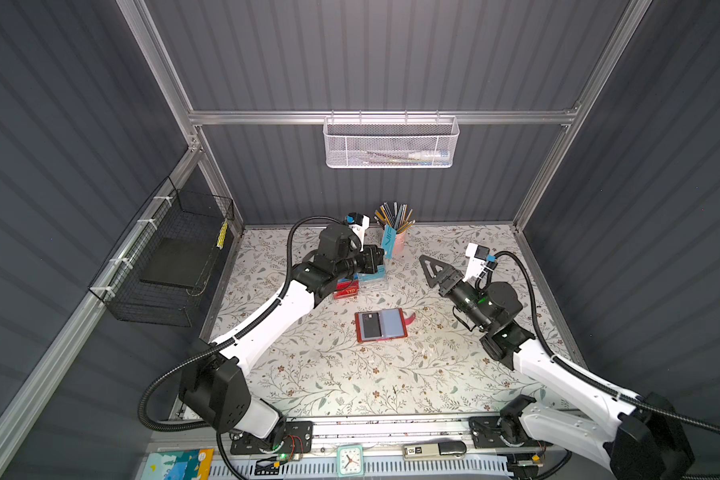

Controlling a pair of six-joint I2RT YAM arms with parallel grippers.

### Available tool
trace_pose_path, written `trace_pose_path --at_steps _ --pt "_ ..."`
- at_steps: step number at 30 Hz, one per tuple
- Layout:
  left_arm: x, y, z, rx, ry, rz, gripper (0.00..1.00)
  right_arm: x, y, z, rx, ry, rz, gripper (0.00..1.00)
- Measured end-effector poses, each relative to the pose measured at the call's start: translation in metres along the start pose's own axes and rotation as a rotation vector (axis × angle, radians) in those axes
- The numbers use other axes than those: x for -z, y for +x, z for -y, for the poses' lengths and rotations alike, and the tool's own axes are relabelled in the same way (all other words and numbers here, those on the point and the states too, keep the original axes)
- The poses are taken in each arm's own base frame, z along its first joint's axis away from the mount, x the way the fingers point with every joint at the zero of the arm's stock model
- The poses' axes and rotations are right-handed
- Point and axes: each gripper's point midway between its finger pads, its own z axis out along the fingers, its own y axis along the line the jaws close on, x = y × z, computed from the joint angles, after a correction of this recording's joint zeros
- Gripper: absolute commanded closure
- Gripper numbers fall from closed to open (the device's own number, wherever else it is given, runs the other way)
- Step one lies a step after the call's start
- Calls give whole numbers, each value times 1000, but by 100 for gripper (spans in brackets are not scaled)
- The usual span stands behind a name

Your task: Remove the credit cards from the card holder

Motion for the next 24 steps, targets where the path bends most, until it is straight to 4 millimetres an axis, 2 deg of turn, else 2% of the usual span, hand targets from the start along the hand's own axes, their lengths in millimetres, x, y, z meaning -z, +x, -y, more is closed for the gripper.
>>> trace_pose_path --at_steps 4,8,10,18,21,24 --pt "1 17 -14 -160 -67 -92 100 3 17 8 68 65 -119 1" --pt "-13 25 -33 -339 -141 -188 100 11 41 30 111 160 -241 1" --pt "-19 30 -42 -429 -165 -229 100 12 46 36 130 194 -284 1" --pt "-21 45 -58 -747 -158 -354 100 9 49 52 228 315 -392 1" --pt "-32 46 -64 -803 -132 -402 100 3 51 58 258 346 -429 1" --pt "-44 52 -79 -829 -113 -451 100 -1 56 64 272 369 -469 1"
